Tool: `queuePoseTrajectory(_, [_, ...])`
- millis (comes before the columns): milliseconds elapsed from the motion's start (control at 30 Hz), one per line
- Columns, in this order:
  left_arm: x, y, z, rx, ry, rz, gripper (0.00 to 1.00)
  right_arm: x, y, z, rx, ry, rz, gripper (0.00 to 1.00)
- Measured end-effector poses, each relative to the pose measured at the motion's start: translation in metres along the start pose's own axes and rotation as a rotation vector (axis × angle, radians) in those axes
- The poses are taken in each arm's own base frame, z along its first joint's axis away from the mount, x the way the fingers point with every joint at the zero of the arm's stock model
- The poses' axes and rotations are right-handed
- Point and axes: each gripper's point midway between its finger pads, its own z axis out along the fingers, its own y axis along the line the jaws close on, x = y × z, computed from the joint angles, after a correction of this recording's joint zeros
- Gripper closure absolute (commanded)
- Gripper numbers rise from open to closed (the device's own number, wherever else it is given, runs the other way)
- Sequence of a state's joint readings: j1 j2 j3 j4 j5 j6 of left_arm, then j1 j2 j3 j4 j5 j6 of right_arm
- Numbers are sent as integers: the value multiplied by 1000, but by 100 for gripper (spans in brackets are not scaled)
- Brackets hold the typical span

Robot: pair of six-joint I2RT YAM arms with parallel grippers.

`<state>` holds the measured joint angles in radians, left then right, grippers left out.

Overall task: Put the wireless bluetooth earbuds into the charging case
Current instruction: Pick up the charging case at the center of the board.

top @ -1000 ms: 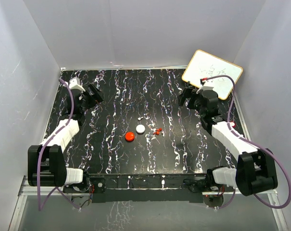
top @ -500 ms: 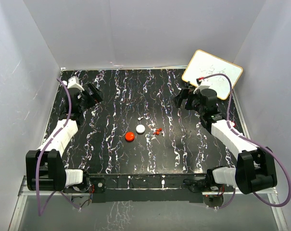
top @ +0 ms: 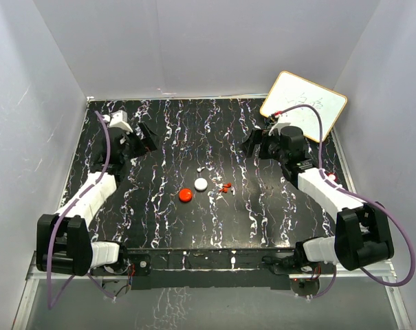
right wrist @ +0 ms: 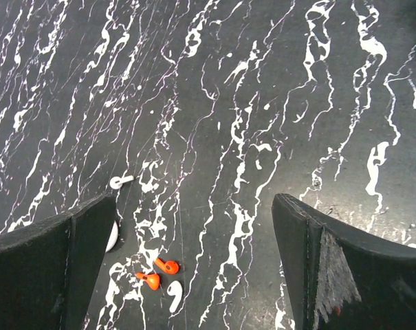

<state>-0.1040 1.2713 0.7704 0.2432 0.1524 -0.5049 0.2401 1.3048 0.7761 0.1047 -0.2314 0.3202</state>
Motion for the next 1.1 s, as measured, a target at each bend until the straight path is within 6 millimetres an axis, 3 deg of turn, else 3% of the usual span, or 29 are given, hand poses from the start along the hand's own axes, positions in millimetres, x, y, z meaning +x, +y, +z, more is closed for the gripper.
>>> queuePoseTrajectory(133, [13,-21,-2,42,27,65,1,6,6,1,-18,21,-8,2])
queuePoseTrajectory(267, [12,-41,-8,101,9,86,1,0,17,-4,-63,-14,-18,2])
queuePoseTrajectory(400, [8,-51,-9,151,-16,65,1,-10,25,-8,-93,-46,-14,2])
queuePoseTrajectory(567, [19,-59,-5,201,12,41,1,-8,33,2,-92,-11,-34,2])
queuePoseTrajectory(767, [52,-67,-1,211,106,81,1,26,77,23,-131,102,-142,2])
queuePoseTrajectory(900, [55,-63,0,192,114,88,1,58,104,35,-140,176,-216,4])
queuePoseTrajectory(1000, [56,-59,0,171,116,91,1,88,115,37,-132,240,-264,5])
queuePoseTrajectory(1100, [57,-57,0,160,121,91,1,105,124,37,-126,264,-299,7])
